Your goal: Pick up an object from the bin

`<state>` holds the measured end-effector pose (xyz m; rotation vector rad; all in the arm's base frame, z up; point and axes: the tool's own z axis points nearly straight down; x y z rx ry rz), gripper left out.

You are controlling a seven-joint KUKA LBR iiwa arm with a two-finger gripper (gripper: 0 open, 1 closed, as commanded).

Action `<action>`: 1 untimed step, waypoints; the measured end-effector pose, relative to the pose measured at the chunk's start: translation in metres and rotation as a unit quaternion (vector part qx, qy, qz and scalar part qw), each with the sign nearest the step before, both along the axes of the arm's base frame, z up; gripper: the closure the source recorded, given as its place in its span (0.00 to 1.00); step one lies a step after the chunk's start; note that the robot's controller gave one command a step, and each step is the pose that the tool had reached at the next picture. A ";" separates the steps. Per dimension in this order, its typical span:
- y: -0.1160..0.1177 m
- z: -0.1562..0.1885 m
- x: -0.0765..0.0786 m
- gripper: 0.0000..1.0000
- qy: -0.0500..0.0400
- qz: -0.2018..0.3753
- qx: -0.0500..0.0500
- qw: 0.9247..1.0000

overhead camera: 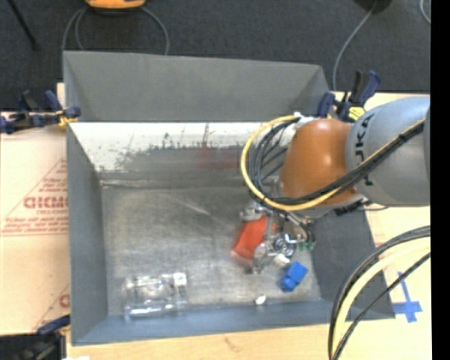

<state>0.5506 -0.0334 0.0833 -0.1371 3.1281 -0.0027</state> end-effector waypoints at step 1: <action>0.004 0.000 -0.001 1.00 0.002 0.000 0.002 1.000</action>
Offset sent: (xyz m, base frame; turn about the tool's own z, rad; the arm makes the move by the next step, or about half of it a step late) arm 0.0000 0.0000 0.0000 0.0000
